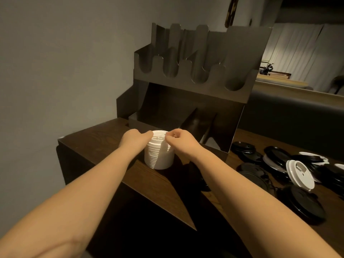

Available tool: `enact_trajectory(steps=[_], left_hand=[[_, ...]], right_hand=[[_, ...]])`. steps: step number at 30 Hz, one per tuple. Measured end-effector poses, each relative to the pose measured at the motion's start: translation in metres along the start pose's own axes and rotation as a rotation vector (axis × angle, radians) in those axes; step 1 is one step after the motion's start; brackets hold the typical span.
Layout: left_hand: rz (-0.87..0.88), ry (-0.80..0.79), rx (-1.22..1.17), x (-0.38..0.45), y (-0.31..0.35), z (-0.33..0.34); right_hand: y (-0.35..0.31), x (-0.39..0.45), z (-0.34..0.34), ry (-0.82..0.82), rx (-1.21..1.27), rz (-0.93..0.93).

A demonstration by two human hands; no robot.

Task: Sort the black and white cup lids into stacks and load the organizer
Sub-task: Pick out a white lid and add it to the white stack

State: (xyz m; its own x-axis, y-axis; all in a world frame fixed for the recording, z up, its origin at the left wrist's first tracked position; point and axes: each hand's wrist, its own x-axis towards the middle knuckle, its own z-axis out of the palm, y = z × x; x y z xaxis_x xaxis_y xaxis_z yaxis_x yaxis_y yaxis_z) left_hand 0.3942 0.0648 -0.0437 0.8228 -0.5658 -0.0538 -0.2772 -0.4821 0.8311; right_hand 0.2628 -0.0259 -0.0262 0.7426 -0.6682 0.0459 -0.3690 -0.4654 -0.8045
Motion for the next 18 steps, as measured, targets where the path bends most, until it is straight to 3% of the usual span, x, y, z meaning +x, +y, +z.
enact_trajectory(steps=[5, 9, 13, 18], left_hand=[[0.008, 0.008, -0.034, -0.002, 0.000, 0.002], [0.209, -0.037, -0.153, -0.006, -0.001, 0.002], [0.290, -0.070, -0.059, -0.014, -0.004, 0.004], [0.257, -0.039, 0.238, -0.021, 0.017, -0.003]], right_hand=[[-0.002, -0.001, 0.001, -0.030, -0.085, 0.019], [-0.002, 0.001, 0.000, -0.027, -0.217, 0.004], [0.004, -0.002, 0.002, -0.039, -0.261, 0.033], [-0.001, -0.001, -0.004, -0.073, -0.337, -0.001]])
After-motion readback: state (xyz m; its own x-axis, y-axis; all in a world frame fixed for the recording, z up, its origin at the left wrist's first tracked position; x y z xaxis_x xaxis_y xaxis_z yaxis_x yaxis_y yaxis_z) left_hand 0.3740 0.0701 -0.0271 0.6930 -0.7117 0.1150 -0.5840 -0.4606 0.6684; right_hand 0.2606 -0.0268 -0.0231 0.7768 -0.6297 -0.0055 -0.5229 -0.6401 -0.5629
